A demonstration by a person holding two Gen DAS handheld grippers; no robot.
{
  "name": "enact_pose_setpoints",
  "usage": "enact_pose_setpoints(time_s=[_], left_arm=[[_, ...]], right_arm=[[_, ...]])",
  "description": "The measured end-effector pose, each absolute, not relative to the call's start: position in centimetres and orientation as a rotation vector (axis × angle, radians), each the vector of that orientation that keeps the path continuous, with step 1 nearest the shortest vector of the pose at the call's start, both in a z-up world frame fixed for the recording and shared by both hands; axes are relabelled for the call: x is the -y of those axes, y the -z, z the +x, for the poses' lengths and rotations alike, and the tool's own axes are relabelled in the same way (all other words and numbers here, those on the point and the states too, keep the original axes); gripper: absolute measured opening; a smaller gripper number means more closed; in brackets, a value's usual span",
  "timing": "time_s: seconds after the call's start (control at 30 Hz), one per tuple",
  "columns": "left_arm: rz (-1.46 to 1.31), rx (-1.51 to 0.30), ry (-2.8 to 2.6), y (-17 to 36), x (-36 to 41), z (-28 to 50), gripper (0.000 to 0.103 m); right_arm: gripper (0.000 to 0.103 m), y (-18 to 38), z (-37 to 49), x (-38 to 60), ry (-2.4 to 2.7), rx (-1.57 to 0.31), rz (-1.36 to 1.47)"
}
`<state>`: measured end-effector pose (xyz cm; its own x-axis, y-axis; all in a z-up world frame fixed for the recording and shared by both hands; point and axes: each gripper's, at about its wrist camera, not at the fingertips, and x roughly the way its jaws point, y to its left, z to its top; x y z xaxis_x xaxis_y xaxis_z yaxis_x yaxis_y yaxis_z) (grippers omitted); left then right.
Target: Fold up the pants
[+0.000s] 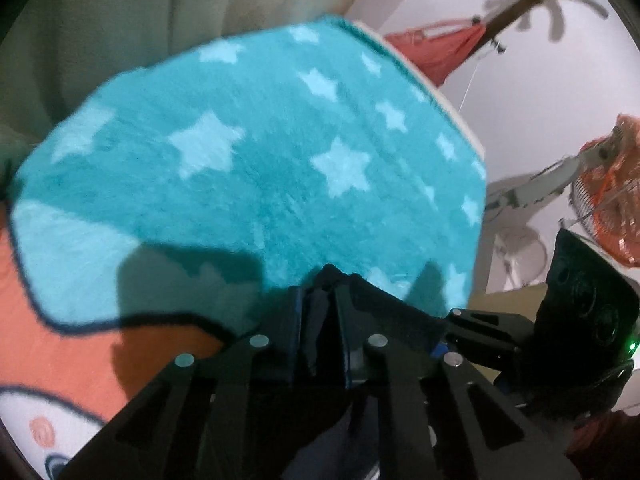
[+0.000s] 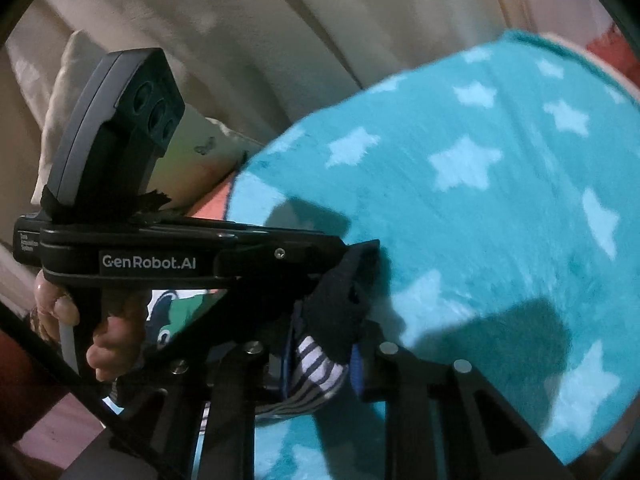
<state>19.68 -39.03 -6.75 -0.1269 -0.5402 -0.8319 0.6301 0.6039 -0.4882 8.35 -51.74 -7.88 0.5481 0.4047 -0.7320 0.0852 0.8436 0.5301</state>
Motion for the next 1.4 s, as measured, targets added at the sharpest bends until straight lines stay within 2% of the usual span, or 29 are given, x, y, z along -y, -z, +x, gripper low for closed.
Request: enact_pose_setpoints(time_s=[0.17,0.37,0.4,0.43,0.47,0.5,0.6,0.67,0.8,0.97,1.03,1.07,1.1,1.27,1.37,1.4], left_arm=[[-0.056,-1.271,0.96,2.9,33.1,18.9,0.015],[-0.166,-1.217,0.766,2.1,24.6,16.6,0.02],[-0.177,-1.215,0.723,2.0,22.7,16.0,0.024],[-0.193,-1.211,0.69,1.8,21.1,15.5,0.033],[-0.216,-1.202,0.65,1.6,19.0,14.9,0.039],[-0.241,-1.187,0.604,1.3,17.0,14.4,0.05],[-0.357,-1.143,0.493,0.4,11.0,12.7,0.059],[-0.451,-1.12,0.419,0.0,6.8,11.6,0.062],[-0.51,-1.085,0.309,-0.5,1.6,9.9,0.063],[-0.536,-1.061,0.211,-0.2,-3.3,7.6,0.064],[-0.567,-1.06,0.208,0.2,-4.6,7.1,0.064],[-0.572,-1.059,0.208,0.3,-5.2,6.9,0.064],[-0.57,-1.061,0.206,0.5,-5.3,6.8,0.064],[-0.548,-1.074,0.181,1.0,-5.7,6.2,0.064],[-0.528,-1.076,0.167,1.1,-5.8,5.8,0.064],[-0.53,-1.081,0.161,1.3,-5.9,5.7,0.064]], right_arm=[[0.024,3.4,8.3,47.9,-0.246,-0.932,0.403],[0.027,1.4,8.1,40.1,-0.381,-0.937,0.194],[0.031,1.7,8.2,38.7,-0.408,-0.949,0.175],[0.033,1.9,8.2,37.3,-0.435,-0.961,0.158],[0.039,2.3,8.2,35.6,-0.464,-0.971,0.134],[0.047,2.7,8.1,34.0,-0.493,-0.982,0.106],[0.052,4.0,7.5,29.2,-0.577,-1.014,0.019],[0.059,4.9,7.0,26.6,-0.632,-1.047,-0.015],[0.059,4.7,5.1,23.7,-0.702,-1.095,-0.052],[0.059,-0.6,3.2,30.6,-0.533,-1.007,0.174],[0.052,-1.1,3.7,34.3,-0.386,-0.983,0.237],[0.041,-1.0,4.5,35.9,-0.311,-0.981,0.261],[0.036,-0.7,5.3,37.2,-0.256,-0.986,0.279],[0.035,3.1,9.1,37.5,-0.185,-1.03,0.389],[0.037,6.0,10.1,34.7,-0.25,-1.133,0.401],[0.042,7.3,10.2,33.5,-0.291,-1.19,0.384]])
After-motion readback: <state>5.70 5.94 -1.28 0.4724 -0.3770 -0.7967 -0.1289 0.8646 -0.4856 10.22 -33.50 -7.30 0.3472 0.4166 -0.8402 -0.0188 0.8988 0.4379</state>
